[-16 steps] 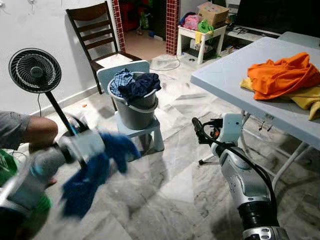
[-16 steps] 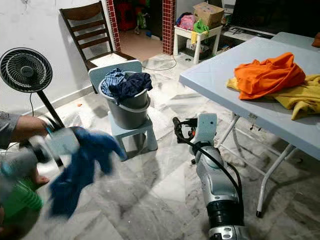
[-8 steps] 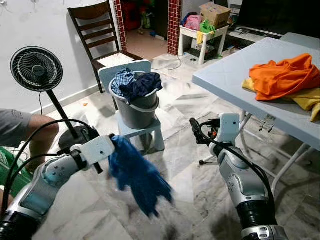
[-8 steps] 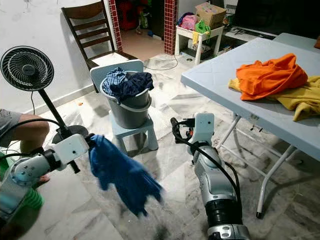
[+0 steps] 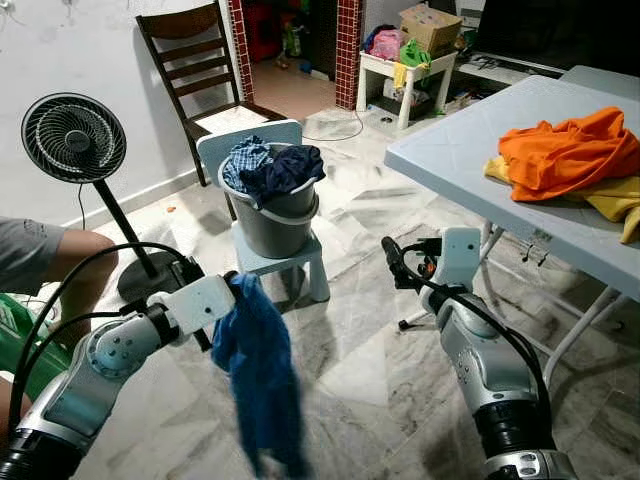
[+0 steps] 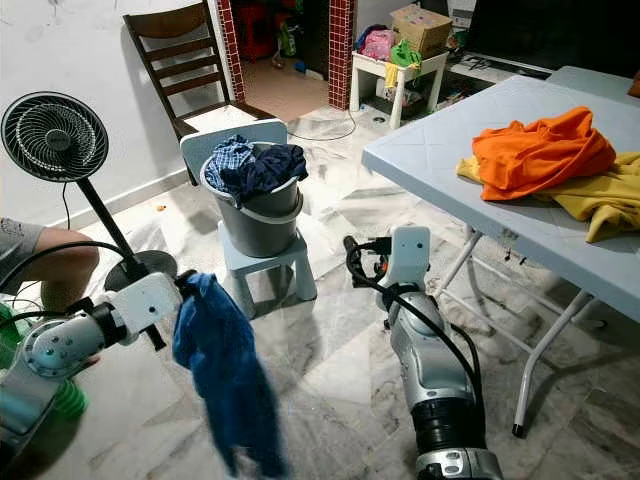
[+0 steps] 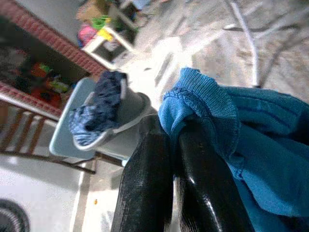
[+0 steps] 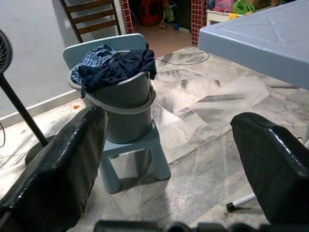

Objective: Hang hanger

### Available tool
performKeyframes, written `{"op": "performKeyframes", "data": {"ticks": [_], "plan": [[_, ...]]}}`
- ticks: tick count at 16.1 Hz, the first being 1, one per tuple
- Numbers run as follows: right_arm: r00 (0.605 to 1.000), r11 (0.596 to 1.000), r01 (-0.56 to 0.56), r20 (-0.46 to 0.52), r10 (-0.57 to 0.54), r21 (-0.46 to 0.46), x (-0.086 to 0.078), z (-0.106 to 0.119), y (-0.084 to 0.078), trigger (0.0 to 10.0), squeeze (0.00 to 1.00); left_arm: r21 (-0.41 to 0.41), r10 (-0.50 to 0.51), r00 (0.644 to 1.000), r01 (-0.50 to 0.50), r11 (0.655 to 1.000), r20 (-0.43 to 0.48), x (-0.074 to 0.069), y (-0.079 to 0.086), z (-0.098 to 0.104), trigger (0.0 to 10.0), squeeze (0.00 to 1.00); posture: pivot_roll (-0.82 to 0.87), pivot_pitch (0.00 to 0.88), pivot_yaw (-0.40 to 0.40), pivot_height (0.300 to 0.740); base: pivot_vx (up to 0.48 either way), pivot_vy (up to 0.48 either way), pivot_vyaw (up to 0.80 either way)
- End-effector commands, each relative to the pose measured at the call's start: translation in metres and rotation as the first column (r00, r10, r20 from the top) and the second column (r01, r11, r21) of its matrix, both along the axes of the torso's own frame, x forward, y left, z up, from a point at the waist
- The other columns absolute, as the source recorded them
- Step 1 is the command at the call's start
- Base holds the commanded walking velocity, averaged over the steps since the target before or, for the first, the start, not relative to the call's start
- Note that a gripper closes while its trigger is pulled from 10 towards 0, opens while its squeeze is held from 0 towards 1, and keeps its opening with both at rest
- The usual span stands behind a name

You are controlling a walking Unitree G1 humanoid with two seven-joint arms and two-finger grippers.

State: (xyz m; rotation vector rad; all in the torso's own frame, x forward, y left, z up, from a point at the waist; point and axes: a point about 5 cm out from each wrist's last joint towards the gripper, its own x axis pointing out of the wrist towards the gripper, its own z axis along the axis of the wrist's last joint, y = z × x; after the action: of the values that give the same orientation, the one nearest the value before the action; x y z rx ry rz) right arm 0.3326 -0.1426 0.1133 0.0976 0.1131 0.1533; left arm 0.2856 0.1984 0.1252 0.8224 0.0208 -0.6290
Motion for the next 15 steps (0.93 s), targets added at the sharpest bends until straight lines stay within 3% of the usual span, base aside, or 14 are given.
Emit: {"op": "performKeyframes", "data": {"ticks": [1,2,3,4,5,8,11,15], "plan": [[1.000,1.000,-0.013,0.024,0.013,-0.008,0.004,0.006,0.004,10.0,0.00,0.017,0.100,0.987,-0.103,0.995,0.127,0.011,0.011,0.017,10.0,0.00,0.04,0.000,0.017,0.740,0.000,0.000,0.00],[1.000,1.000,-0.006,0.025,0.007,-0.015,0.004,0.007,0.003,10.0,0.00,0.022,0.170,0.960,-0.179,0.984,0.221,0.017,0.017,0.025,10.0,0.00,0.04,0.000,0.017,0.740,0.000,0.000,0.00],[1.000,1.000,0.001,0.027,-0.001,-0.022,0.004,0.007,0.002,10.0,0.00,0.014,0.214,0.944,-0.224,0.974,0.251,0.020,0.021,0.028,10.0,0.00,0.04,0.000,0.017,0.740,0.000,0.000,0.00],[1.000,1.000,0.011,0.028,-0.011,-0.026,0.005,0.007,0.000,10.0,0.00,0.003,0.307,0.894,-0.326,0.945,0.326,0.024,0.031,0.036,10.0,0.00,0.04,0.000,0.017,0.740,0.000,0.000,0.00],[1.000,1.000,0.011,0.027,-0.010,-0.024,0.005,0.007,0.000,10.0,0.00,-0.002,0.336,0.879,-0.356,0.934,0.338,0.024,0.034,0.037,10.0,0.00,0.04,0.000,0.017,0.740,0.000,0.000,0.00],[1.000,1.000,0.008,0.028,-0.007,-0.023,0.005,0.007,0.001,10.0,0.00,-0.030,0.363,0.881,-0.372,0.928,0.304,0.022,0.033,0.031,10.0,0.00,0.04,0.000,0.017,0.740,0.000,0.000,0.00],[1.000,1.000,0.003,0.027,-0.003,-0.018,0.005,0.007,0.002,10.0,0.00,-0.064,0.423,0.883,-0.419,0.906,0.203,0.019,0.033,0.012,10.0,0.00,0.04,0.000,0.020,0.740,0.000,0.000,0.00],[1.000,1.000,0.001,0.007,0.000,-0.014,0.003,0.004,0.003,10.0,0.00,-0.258,0.515,0.856,-0.488,0.834,0.044,0.012,0.020,-0.006,10.0,0.00,0.04,0.000,0.021,0.740,0.000,0.000,-0.60]]}}
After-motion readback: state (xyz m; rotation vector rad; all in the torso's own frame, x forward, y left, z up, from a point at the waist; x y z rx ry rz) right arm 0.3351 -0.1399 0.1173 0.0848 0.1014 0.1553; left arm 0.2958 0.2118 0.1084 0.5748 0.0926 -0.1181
